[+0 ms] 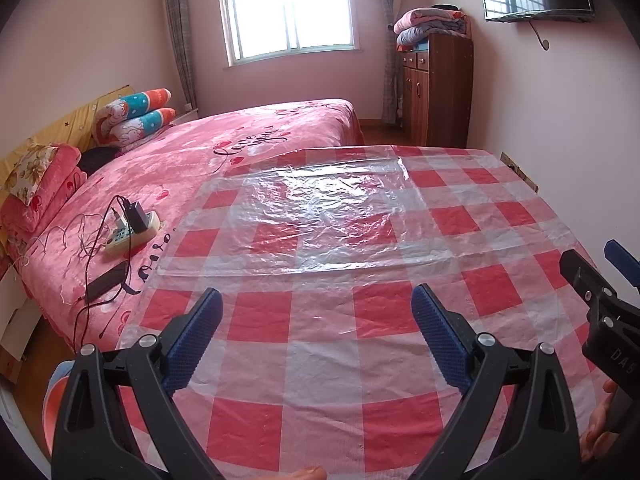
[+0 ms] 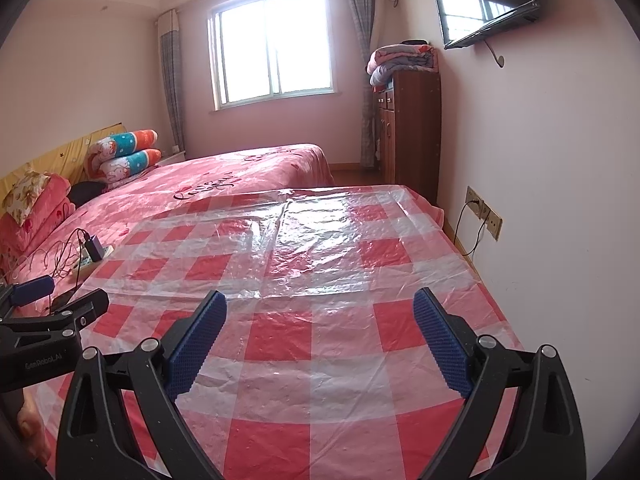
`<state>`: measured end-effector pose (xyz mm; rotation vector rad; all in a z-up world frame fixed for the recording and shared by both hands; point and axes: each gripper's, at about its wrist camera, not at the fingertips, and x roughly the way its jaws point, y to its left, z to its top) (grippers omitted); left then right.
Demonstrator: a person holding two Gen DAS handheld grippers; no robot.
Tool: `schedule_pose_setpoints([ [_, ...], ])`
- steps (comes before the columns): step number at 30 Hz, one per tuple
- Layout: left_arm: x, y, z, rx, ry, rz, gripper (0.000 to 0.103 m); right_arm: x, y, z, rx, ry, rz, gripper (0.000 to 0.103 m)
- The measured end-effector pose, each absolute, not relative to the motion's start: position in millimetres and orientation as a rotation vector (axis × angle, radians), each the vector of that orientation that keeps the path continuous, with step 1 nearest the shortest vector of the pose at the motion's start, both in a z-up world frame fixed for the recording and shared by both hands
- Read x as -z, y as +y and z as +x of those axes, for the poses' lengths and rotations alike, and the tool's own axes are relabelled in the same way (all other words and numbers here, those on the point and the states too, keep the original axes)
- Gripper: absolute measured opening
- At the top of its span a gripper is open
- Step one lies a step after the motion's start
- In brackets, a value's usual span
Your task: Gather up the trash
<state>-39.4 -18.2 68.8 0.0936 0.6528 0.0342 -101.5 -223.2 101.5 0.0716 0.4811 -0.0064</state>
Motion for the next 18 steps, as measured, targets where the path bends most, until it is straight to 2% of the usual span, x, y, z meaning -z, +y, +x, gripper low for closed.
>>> schedule_pose_setpoints([
  [7, -61, -19, -34, -0.038, 0.656, 0.101, 0.095, -98, -223, -95, 0.006, 0.507, 0.075, 0.093],
  [12, -47, -15, -20, -0.053, 0.725, 0.079, 0.095, -92, -222, -84, -0.001, 0.559, 0.089, 0.093],
  [18, -25, -17, 3, -0.102, 0.811, 0.088, 0.095, -77, -220, -56, 0.029, 0.697, 0.073, 0.095],
])
